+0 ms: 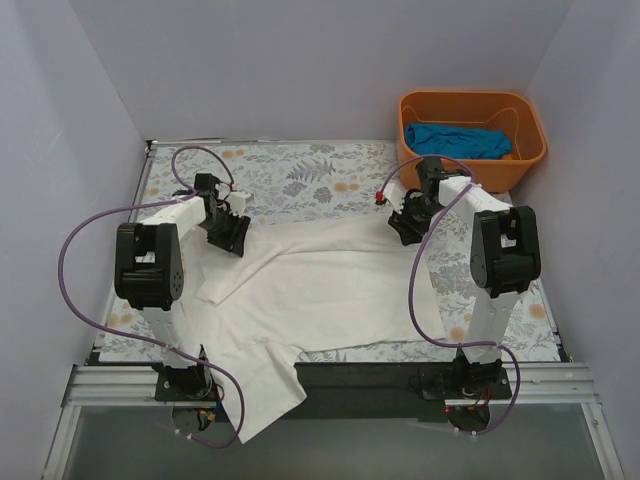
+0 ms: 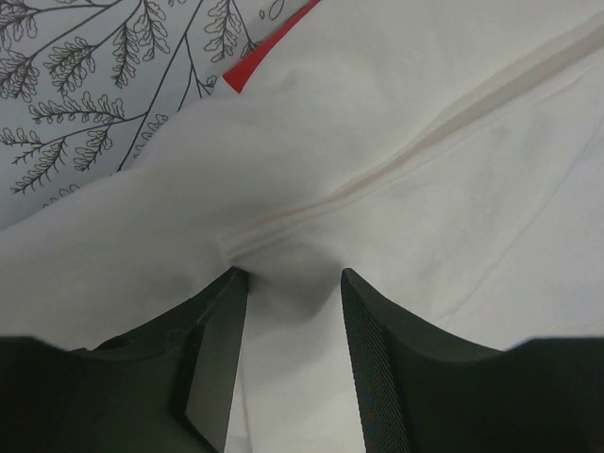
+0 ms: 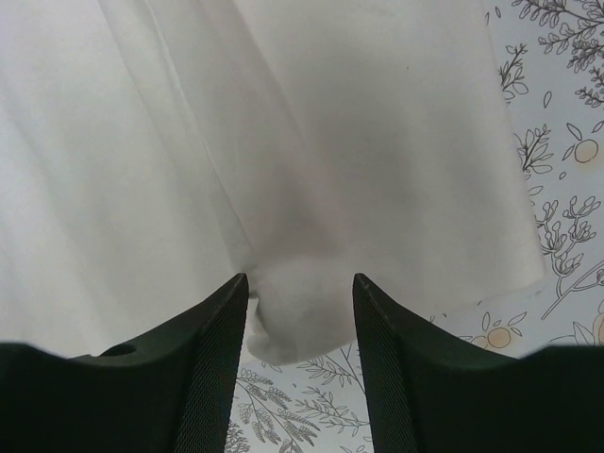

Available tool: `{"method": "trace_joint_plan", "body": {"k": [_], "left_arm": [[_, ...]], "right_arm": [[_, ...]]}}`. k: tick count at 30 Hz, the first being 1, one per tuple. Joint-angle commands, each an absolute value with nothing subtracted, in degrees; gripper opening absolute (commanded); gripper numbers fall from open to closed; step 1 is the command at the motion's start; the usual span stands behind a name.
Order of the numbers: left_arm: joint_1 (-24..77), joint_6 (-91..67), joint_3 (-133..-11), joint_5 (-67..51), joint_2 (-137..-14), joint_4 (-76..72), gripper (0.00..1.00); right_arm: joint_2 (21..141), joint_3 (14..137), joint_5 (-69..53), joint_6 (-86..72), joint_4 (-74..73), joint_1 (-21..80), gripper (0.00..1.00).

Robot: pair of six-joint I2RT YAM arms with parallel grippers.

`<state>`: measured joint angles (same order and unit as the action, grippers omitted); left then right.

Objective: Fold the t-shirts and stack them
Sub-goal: Fold the tshirt

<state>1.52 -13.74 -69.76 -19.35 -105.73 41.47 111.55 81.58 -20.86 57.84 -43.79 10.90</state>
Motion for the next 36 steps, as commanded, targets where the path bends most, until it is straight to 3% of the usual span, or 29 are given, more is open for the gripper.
{"method": "trace_joint_plan", "body": {"k": [1,10,15,18,23,26,31,36], "left_arm": [[2.72,-15.11,-71.1,-17.85,-106.43,38.68,0.43],[3.25,-16.44,-73.65,-15.55,-108.28,37.79,0.49],[3.86,-16.87,-73.92,-16.87,-108.28,37.97,0.41],[4.22,-17.22,-74.09,-17.84,-107.76,37.71,0.31],[4.39,-18.02,-74.62,-15.13,-107.58,36.56,0.29],[4.31,-18.72,-75.5,-13.02,-107.23,36.04,0.29],[4.39,-18.46,-77.51,-11.95,-108.1,36.29,0.4],[4.39,-17.84,-77.96,-14.06,-109.77,37.53,0.43]], "right_arm": [[110.48,81.12,-19.43,61.34,-45.97,10.9,0.56],[111.44,82.17,-18.54,62.84,-46.58,10.9,0.59],[111.71,83.14,-18.81,63.45,-47.37,10.81,0.5],[111.53,83.5,-18.98,64.16,-48.25,10.81,0.42],[111.45,83.85,-18.64,65.04,-49.31,10.81,0.43],[111.45,84.11,-18.28,65.3,-49.83,10.72,0.45],[111.44,84.29,-17.76,65.57,-50.45,10.46,0.48],[111.62,84.37,-17.4,66.0,-51.24,10.37,0.54]]}}
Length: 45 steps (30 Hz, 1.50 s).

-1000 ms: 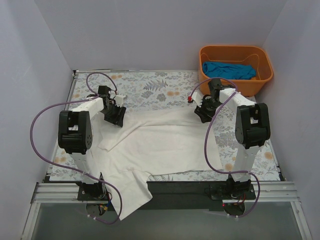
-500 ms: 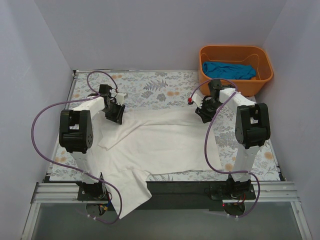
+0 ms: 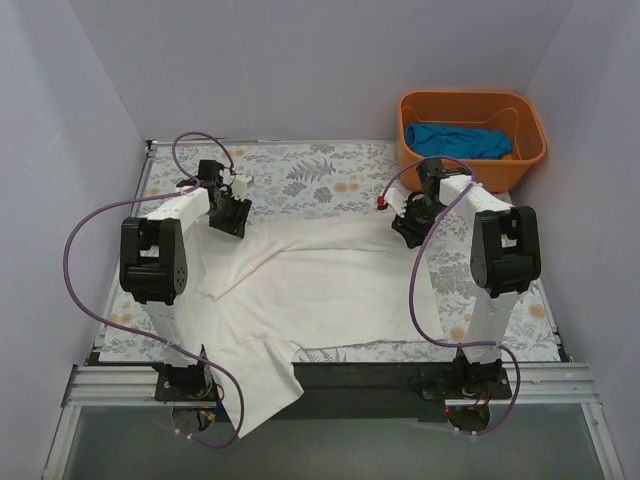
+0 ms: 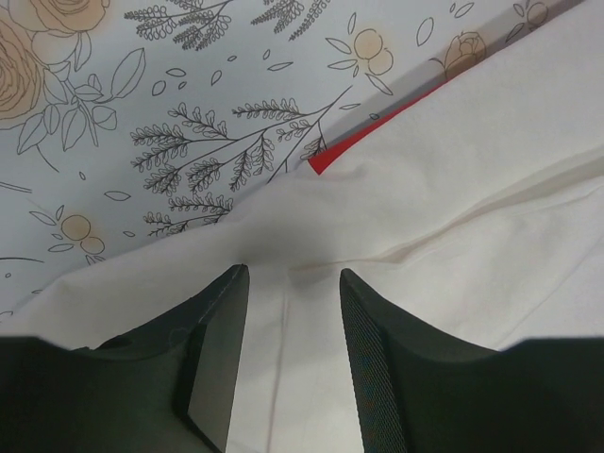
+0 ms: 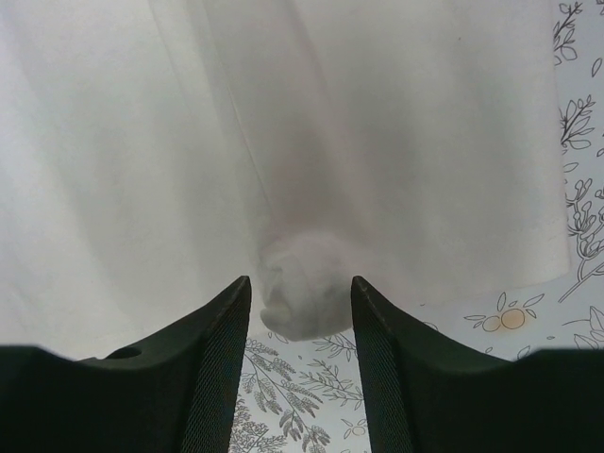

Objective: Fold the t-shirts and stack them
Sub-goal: Fold the tshirt

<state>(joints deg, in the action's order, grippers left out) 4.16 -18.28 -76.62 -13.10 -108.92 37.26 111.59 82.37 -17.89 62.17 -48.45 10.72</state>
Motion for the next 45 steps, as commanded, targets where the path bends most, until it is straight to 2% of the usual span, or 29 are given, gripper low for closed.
{"method": "trace_joint_plan", "body": {"k": [1,11,12,16,20,24,26,27,36,45], "left_arm": [[4.39,-17.67,-77.52,-14.32,-109.86,37.79,0.43],[4.57,-16.26,-74.88,-15.64,-109.51,38.32,0.36],[4.57,-16.26,-74.97,-15.73,-109.08,38.41,0.31],[4.57,-15.47,-75.06,-16.17,-106.62,39.46,0.22],[4.57,-14.15,-75.32,-18.01,-103.72,42.44,0.09],[4.57,-12.4,-74.71,-22.49,-98.98,46.83,0.0],[4.66,-10.73,-74.1,-25.92,-97.22,50.16,0.0],[4.66,-10.29,-73.74,-26.62,-95.47,51.06,0.0],[5.62,-0.36,-65.58,-31.11,-87.11,59.15,0.0],[6.59,4.4,-59.68,-29.27,-84.64,59.77,0.0]], "right_arm": [[111.62,84.46,-17.23,66.09,-51.33,10.28,0.54],[111.62,83.67,-16.08,67.59,-53.09,10.28,0.58],[111.62,83.67,-16.08,67.59,-53.17,10.37,0.58],[111.45,83.5,-15.82,67.94,-53.7,10.28,0.56],[111.36,83.5,-15.38,68.47,-53.88,10.37,0.51],[111.27,83.67,-15.12,69.26,-54.23,10.28,0.4],[111.27,83.67,-14.94,69.61,-54.32,10.28,0.34],[111.18,83.67,-14.94,69.87,-54.4,10.28,0.27],[110.3,83.06,-13.89,71.89,-54.67,10.37,0.01],[109.34,81.91,-12.31,75.23,-54.23,10.02,0.01]]}}
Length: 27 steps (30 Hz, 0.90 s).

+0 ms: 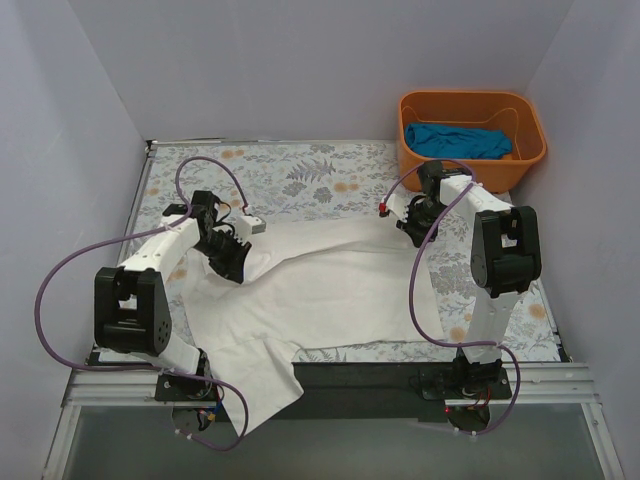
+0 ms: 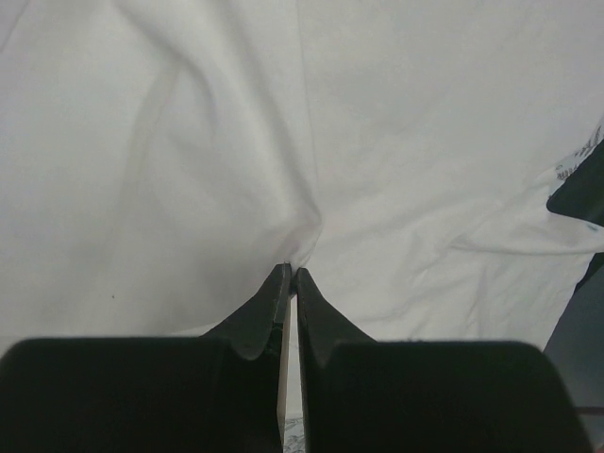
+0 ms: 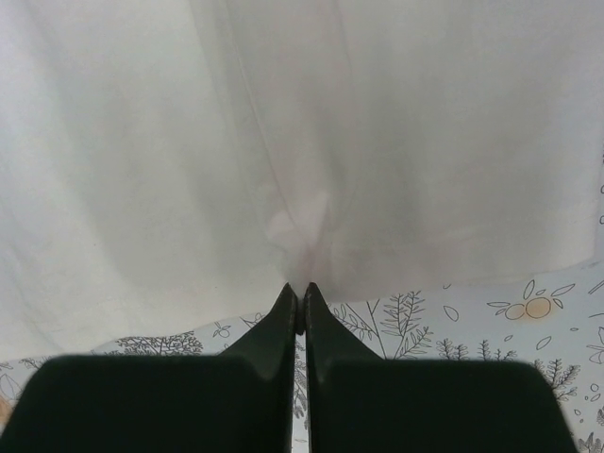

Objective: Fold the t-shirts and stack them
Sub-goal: Fold the tshirt

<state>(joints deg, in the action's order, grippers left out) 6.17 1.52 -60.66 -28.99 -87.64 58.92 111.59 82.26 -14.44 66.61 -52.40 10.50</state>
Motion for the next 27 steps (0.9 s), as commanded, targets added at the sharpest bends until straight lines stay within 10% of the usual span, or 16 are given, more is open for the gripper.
{"method": "trace_joint_plan", "body": {"k": [1,4,7,14,27], "left_arm": [[6.68,4.48,-58.98,-29.18,-84.64,59.68,0.0],[6.94,4.66,-57.66,-28.39,-84.38,59.33,0.0],[6.94,4.49,-56.87,-27.52,-83.67,58.45,0.0],[6.94,5.01,-56.34,-27.34,-83.58,58.71,0.0],[6.94,4.75,-57.39,-26.45,-84.02,58.45,0.0]], "right_arm": [[109.34,82.09,-12.22,75.23,-54.23,9.93,0.01],[108.9,82.53,-12.13,75.32,-54.32,9.76,0.04],[107.5,82.36,-12.22,76.28,-54.41,9.76,0.33],[104.94,80.59,-11.87,77.96,-54.58,9.41,0.17],[110.57,88.68,-18.01,70.31,-58.97,9.23,0.66]]}}
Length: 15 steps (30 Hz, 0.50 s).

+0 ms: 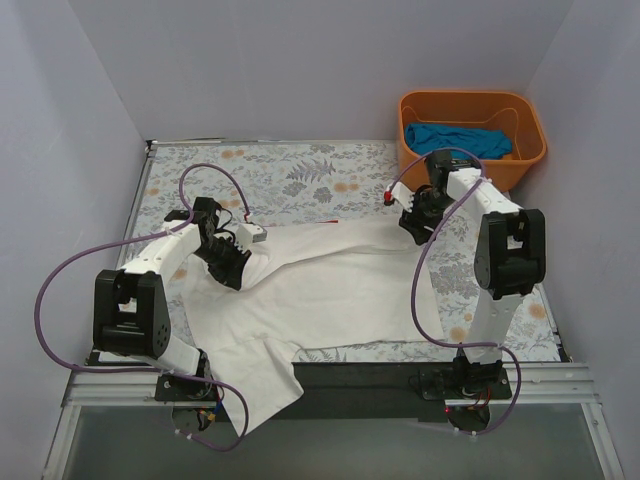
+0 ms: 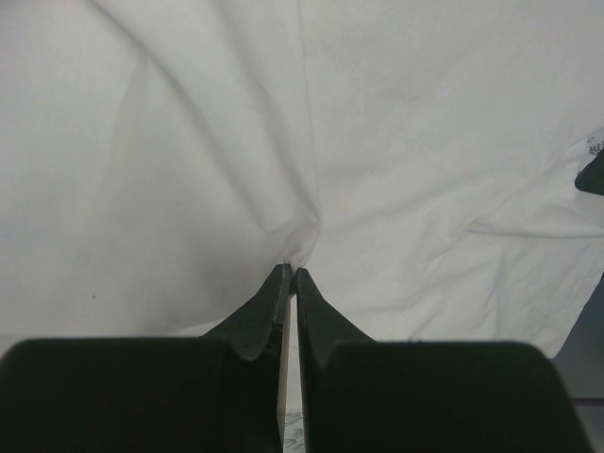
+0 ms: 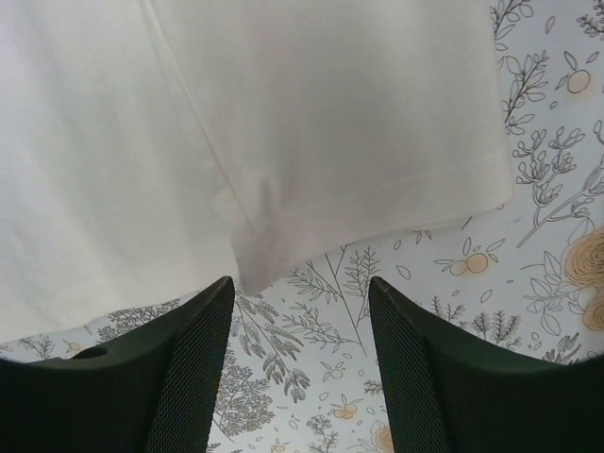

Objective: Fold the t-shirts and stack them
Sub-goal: Fold the tshirt

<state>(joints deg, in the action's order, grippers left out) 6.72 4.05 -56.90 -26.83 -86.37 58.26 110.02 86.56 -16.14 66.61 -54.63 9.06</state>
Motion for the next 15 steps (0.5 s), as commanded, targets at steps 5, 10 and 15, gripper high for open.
{"method": "trace_joint_plan", "body": {"k": [5,10,15], "left_arm": [[6.94,4.13,-57.65,-26.37,-84.02,58.45,0.0],[6.94,3.6,-57.92,-26.28,-84.2,58.27,0.0],[6.94,2.55,-58.36,-26.19,-84.29,58.1,0.0]], "right_arm": [[111.09,88.33,-18.46,71.72,-60.64,10.19,0.65],[112.76,88.24,-18.02,72.07,-60.64,10.46,0.58],[113.9,88.77,-17.76,72.33,-60.64,10.64,0.37]]}}
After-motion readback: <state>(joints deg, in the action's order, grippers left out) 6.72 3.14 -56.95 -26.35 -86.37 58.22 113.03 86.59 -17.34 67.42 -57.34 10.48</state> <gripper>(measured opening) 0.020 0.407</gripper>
